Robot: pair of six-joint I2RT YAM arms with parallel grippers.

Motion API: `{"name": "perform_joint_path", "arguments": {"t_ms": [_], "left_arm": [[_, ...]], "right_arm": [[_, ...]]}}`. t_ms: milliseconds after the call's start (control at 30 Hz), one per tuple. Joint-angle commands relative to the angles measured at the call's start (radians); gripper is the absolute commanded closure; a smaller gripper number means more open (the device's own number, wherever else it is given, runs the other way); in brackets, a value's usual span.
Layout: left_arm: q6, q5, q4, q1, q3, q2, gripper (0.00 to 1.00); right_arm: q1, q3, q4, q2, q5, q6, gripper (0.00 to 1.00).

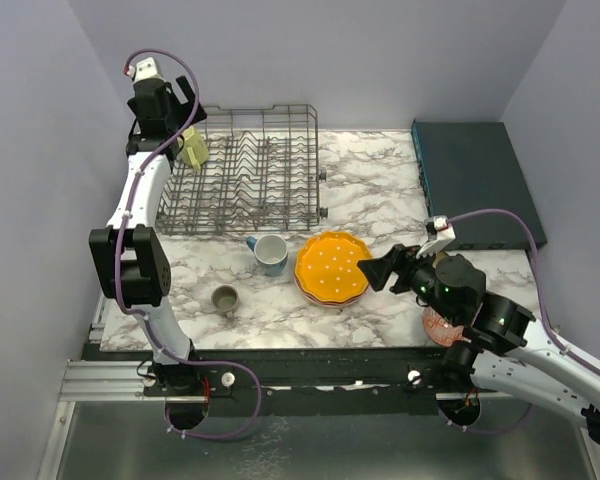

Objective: Load the mixed dishes into the dish rack
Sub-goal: Pick up the cup at the center of the board.

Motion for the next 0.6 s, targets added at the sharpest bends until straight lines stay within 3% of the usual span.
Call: {"name": "perform_joint_path", "arguments": {"t_ms": [0, 267, 567], "left_arm": [[-0.054, 0.068, -0.072, 0.003, -0.040, -0.111, 0.01], [-0.138, 0.075, -0.180, -0.027, -0.145, -0.240, 0.01], [-0.230, 0.297, -0.243, -0.083, -0.334, -0.417, 0.01]], "right_arm": [[-0.004, 0.073, -0.127, 0.048, 0.074, 0.020, 0.22], [-0.004, 0.172, -0.184, 0.142, 0.075, -0.053, 0.22], [-0.004, 0.280, -0.241, 0.286, 0.062, -0.136, 0.22]]}}
